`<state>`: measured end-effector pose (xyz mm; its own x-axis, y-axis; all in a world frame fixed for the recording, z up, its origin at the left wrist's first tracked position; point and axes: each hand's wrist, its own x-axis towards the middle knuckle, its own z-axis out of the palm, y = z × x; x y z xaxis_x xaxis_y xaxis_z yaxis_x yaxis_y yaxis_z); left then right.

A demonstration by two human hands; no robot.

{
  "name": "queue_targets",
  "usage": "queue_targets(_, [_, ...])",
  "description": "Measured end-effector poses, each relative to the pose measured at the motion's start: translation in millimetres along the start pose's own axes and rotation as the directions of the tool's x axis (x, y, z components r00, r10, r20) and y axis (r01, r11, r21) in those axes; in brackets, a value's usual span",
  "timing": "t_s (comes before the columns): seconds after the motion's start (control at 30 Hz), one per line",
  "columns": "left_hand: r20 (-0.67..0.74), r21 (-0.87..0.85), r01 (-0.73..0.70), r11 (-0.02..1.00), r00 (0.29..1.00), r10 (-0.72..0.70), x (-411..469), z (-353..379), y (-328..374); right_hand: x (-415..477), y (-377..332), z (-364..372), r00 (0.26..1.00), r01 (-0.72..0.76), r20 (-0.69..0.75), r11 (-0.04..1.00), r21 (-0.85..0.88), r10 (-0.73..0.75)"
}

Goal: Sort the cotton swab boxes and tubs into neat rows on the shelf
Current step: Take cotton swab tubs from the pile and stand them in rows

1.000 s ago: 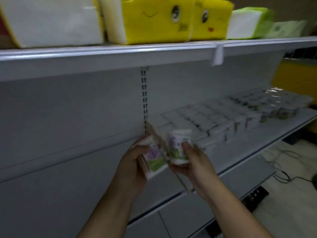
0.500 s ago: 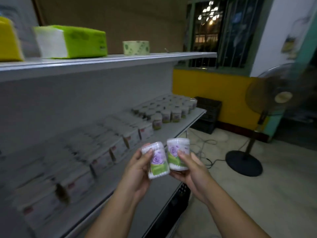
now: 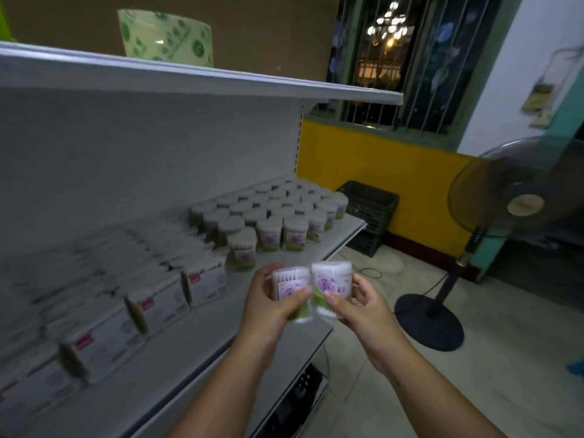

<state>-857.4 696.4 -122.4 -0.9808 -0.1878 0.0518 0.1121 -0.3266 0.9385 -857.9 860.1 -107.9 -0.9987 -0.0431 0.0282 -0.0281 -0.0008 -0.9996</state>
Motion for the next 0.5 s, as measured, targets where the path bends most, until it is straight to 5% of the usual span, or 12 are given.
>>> queue_targets(0.13, [-0.221, 0.209, -0.143, 0.967, 0.957, 0.189, 35, 4, -19, 60, 11, 0, 0.995, 0.030, 0.092, 0.996, -0.081, -0.023])
queue_targets(0.3, [-0.283, 0.454, -0.186, 0.871, 0.898, 0.339, 51, 11, -32, 105, 28, 21, 0.985, 0.147, 0.126, 0.961, -0.235, -0.120])
queue_targets(0.5, [-0.340, 0.546, -0.170, 0.821, 0.850, 0.402, 72, 17, -36, 136, 37, 23, 0.927, 0.374, 0.228, 0.790, -0.486, -0.298])
